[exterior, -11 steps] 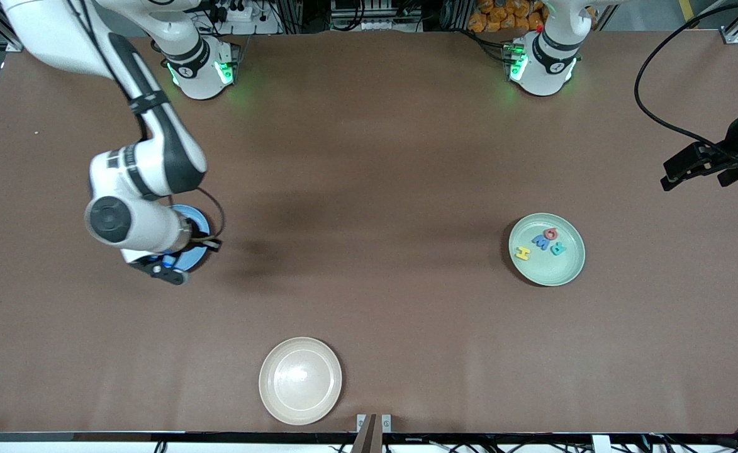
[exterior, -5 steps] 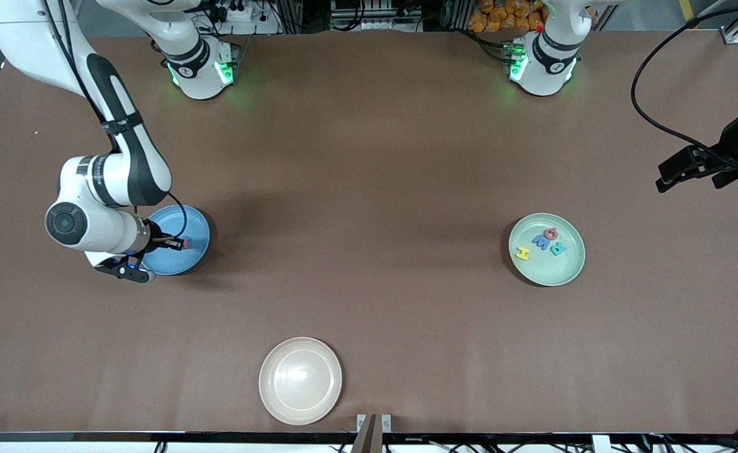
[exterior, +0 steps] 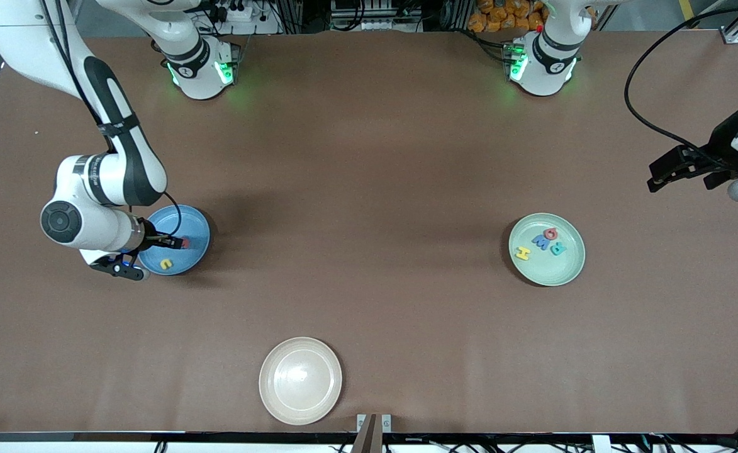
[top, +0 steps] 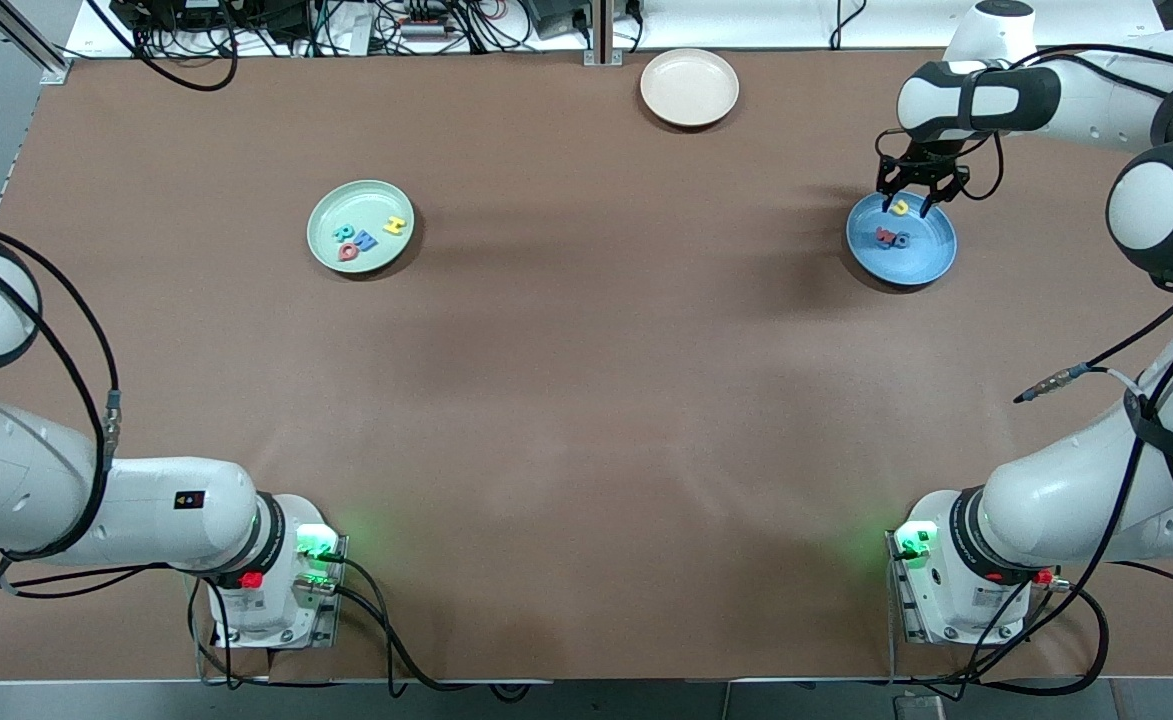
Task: Sort upper and lower case letters into plates
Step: 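Carry the yellow u into the blue plate and open the right gripper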
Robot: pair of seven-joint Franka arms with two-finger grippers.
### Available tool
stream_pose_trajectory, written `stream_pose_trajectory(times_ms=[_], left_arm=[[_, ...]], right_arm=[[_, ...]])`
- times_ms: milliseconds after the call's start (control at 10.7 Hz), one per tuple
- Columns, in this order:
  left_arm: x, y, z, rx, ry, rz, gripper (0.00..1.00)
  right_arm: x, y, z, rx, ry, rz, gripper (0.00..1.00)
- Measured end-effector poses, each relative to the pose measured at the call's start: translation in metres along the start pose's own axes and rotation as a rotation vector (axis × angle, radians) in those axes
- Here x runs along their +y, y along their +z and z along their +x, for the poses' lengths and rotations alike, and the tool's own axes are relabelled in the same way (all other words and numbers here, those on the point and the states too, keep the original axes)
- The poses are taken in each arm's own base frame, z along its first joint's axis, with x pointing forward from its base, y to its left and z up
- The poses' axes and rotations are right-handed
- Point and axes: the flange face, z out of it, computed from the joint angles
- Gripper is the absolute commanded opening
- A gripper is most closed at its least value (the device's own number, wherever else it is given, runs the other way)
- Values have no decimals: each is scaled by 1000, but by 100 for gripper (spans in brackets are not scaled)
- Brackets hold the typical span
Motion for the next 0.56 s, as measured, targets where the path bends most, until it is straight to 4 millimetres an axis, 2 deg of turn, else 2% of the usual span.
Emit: stream_pose_trajectory(times_ms=[94, 281, 562], left_arm=[[0, 0, 0, 0, 0, 0, 100], [1, 0, 0, 0, 1, 0, 100], [1, -1, 0, 1, 1, 0, 100]], right_arm=[[4, -13, 1, 7, -10, 0, 100], [23, -59, 6, 23, -29, -1, 100], [40, -159, 8, 38, -79, 0, 100]])
